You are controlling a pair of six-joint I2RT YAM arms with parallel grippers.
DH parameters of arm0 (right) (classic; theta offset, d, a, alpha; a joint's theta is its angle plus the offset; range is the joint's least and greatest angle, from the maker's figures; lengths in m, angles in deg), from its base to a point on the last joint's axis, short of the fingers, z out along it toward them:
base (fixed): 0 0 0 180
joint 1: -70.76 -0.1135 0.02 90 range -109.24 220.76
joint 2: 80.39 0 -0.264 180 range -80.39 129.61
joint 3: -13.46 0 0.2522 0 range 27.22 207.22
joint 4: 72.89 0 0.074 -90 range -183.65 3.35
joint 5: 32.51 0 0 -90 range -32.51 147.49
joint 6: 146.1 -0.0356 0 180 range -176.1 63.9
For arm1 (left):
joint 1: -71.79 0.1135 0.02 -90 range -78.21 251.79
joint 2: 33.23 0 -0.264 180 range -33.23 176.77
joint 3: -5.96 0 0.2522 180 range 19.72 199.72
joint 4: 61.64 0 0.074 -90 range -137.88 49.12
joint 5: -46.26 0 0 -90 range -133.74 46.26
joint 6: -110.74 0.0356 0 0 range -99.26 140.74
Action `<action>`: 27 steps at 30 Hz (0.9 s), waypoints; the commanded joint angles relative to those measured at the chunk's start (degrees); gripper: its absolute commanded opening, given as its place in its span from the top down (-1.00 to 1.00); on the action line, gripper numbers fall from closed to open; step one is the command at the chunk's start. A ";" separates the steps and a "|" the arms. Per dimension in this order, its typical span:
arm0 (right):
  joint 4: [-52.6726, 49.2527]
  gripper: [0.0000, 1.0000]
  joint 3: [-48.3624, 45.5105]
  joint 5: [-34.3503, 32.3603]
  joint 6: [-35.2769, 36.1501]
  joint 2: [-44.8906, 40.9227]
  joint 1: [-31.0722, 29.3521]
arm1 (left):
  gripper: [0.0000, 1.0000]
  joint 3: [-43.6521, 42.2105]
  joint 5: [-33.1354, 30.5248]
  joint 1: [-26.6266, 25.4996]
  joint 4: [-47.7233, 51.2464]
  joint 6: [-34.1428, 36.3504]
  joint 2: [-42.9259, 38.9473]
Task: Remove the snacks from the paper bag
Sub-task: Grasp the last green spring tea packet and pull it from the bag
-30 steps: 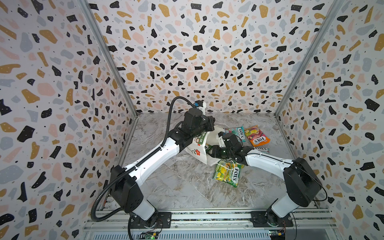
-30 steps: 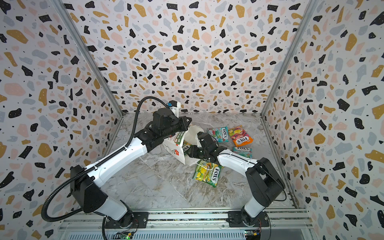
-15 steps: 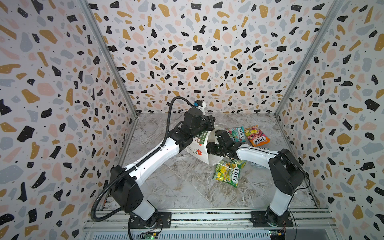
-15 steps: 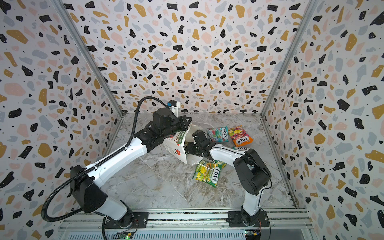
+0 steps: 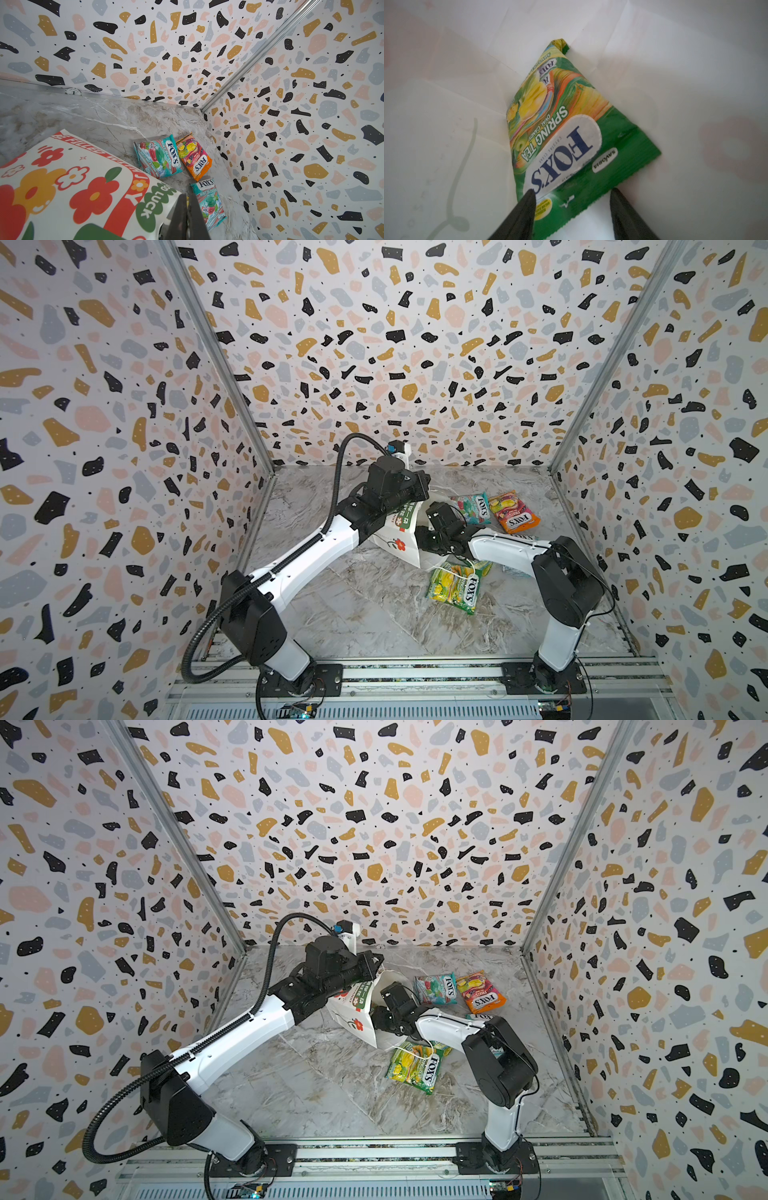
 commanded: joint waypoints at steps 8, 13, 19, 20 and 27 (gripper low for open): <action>5.53 0.00 3.69 2.78 -4.14 5.23 0.88 | 1.00 1.01 0.87 -0.17 -3.96 -0.63 -0.80; 11.38 0.62 1.13 3.55 -5.41 3.02 1.06 | 1.00 0.63 0.17 -0.17 -3.37 0.04 -1.38; 15.86 1.00 -2.84 5.16 -4.46 -0.83 1.25 | 1.00 0.35 -2.69 -0.17 -1.82 1.52 -1.55; 16.27 1.00 -3.31 5.50 -4.22 -1.44 1.25 | 1.00 0.34 -3.26 -0.17 -1.47 1.86 -1.55; 18.47 1.00 -6.53 7.68 -2.74 -6.92 1.25 | 1.00 -0.65 -6.80 -0.15 -0.09 3.03 -1.79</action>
